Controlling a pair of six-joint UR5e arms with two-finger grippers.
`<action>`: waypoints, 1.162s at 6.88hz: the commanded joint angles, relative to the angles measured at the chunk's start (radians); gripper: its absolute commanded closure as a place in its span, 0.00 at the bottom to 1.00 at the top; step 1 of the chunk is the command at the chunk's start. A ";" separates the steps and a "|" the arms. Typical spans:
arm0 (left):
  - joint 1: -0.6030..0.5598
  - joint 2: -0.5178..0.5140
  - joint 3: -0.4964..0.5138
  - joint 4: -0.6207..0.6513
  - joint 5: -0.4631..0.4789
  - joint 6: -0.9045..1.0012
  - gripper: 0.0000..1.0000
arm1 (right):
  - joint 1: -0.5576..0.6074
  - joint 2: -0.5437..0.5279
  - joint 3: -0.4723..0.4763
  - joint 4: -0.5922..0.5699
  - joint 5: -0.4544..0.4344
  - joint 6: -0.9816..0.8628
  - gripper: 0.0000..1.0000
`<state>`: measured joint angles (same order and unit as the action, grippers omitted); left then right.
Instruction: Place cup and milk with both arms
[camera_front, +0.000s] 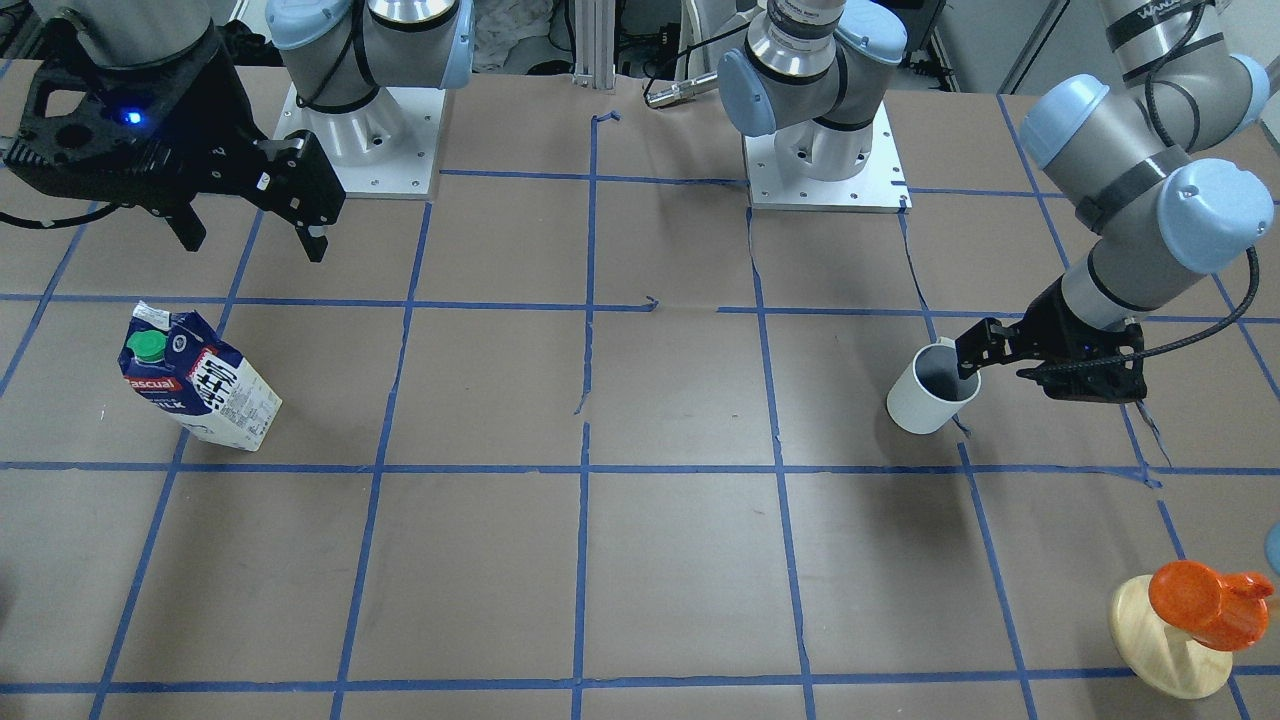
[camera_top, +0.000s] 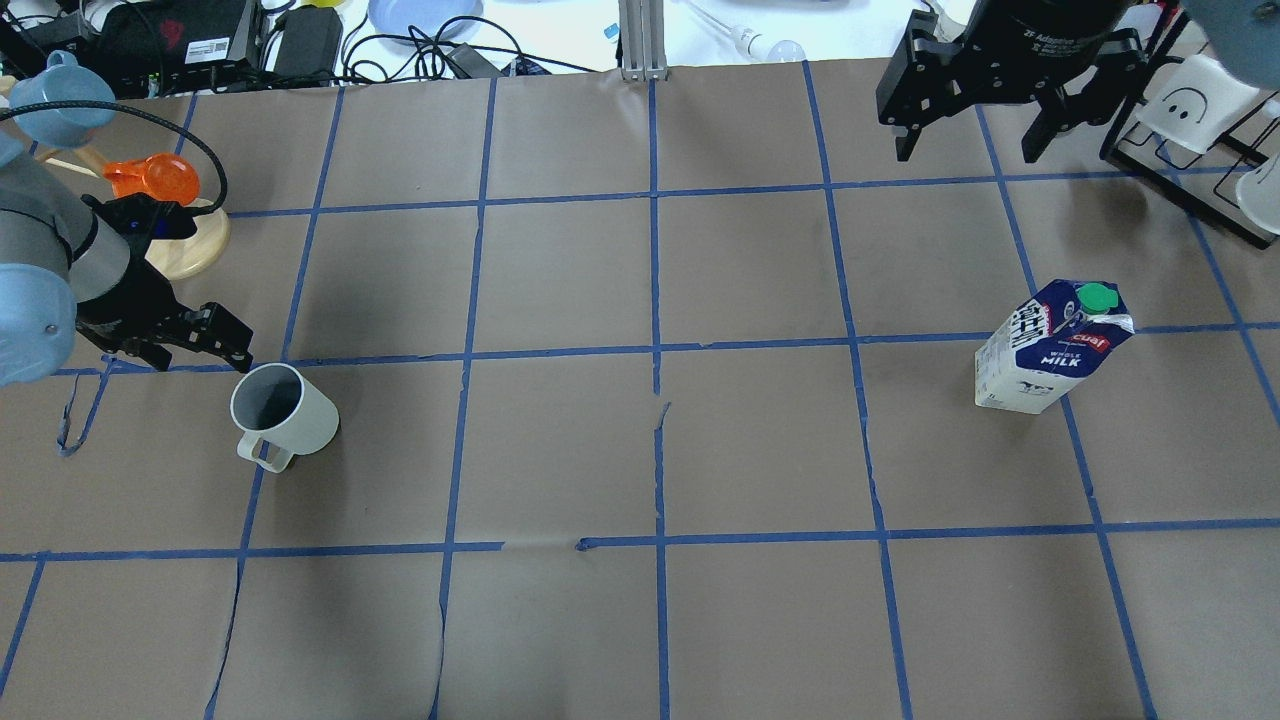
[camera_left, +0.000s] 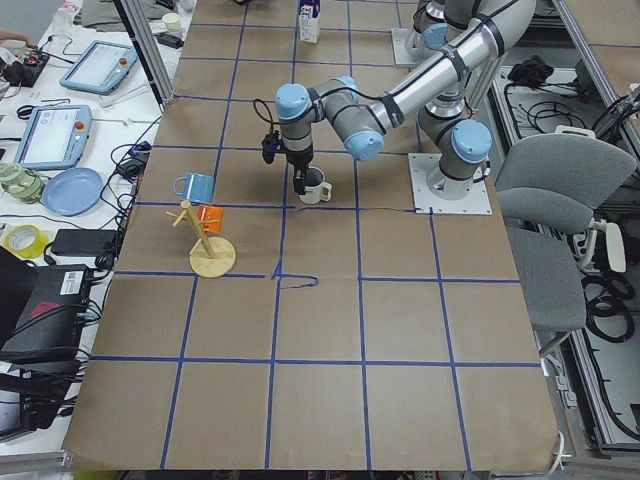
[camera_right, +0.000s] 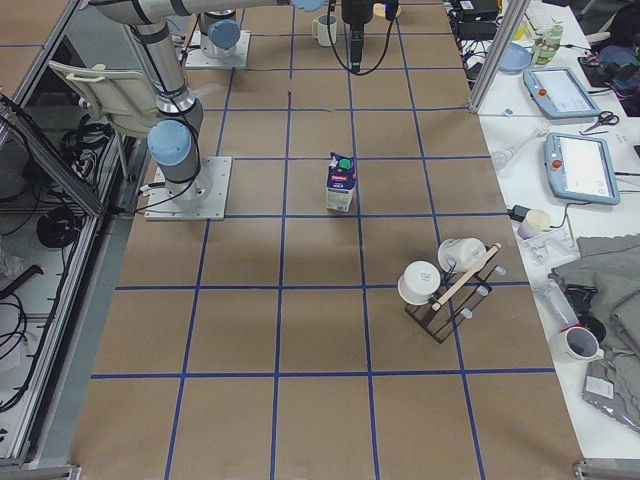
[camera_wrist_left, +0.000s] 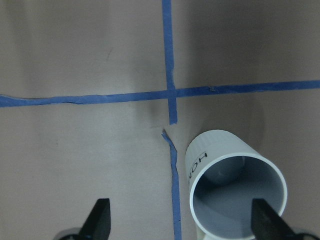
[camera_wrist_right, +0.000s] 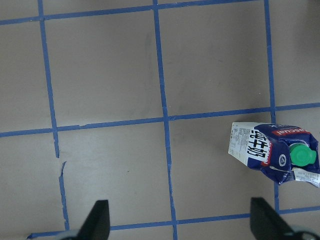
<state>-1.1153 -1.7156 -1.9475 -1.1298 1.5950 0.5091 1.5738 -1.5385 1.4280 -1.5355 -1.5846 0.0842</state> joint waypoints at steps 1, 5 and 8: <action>0.005 -0.032 -0.027 0.007 -0.003 -0.001 0.07 | 0.000 0.000 0.000 0.000 0.000 0.000 0.00; 0.012 -0.044 -0.074 0.077 -0.006 -0.102 1.00 | 0.000 0.001 0.000 0.000 0.000 0.000 0.00; -0.010 0.003 -0.065 0.065 0.016 -0.156 1.00 | 0.000 0.001 0.000 0.000 0.000 0.000 0.00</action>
<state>-1.1110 -1.7342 -2.0149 -1.0588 1.6064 0.3949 1.5739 -1.5370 1.4281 -1.5355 -1.5846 0.0837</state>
